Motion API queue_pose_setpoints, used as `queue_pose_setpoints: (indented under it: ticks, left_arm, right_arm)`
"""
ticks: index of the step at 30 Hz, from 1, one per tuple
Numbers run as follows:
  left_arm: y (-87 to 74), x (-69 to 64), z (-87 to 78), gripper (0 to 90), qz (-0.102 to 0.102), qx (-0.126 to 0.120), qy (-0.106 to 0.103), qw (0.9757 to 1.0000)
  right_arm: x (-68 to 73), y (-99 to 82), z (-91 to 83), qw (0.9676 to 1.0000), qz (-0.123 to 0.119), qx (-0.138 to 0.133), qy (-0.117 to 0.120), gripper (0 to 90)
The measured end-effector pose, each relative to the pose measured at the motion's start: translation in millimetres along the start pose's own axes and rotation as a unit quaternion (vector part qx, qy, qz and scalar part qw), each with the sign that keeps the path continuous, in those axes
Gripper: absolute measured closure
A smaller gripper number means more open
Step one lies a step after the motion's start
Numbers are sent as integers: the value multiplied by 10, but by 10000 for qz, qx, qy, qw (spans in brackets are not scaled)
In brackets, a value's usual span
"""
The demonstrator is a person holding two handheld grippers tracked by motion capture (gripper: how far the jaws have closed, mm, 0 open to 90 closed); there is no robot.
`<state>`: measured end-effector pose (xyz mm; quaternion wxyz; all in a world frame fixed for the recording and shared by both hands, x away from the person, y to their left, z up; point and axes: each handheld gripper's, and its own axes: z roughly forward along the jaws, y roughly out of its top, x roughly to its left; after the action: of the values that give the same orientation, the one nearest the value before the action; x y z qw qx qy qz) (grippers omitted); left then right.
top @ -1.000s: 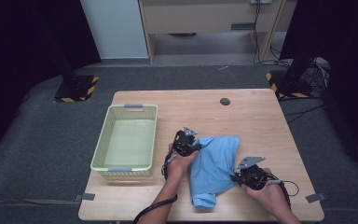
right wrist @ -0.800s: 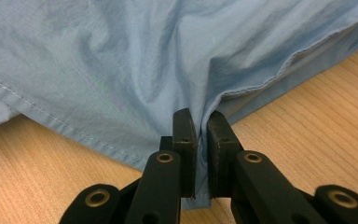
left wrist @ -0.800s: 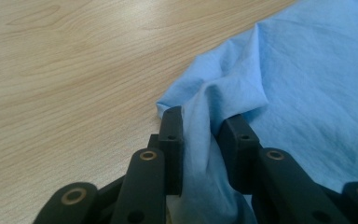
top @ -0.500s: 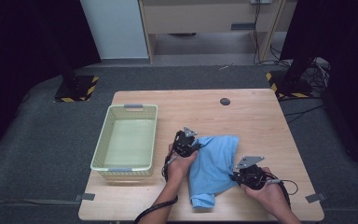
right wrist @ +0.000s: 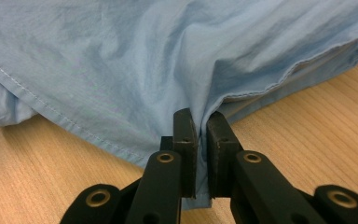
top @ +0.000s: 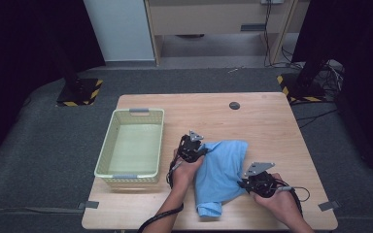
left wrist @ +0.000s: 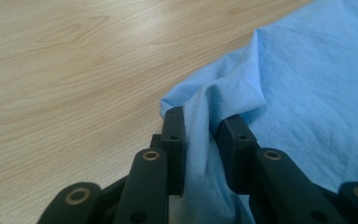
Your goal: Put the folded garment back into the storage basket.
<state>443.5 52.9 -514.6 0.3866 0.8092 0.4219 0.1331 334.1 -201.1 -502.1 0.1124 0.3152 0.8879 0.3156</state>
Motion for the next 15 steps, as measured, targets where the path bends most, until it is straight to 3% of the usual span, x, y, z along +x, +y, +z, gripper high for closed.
queue_pose_setpoints:
  ticks: [15]
  left_arm:
    - [28, -10, -61, 742, 15, -19, 13, 10000]
  right_arm:
    - [19, 50, -85, 9999, -70, -113, 17, 843]
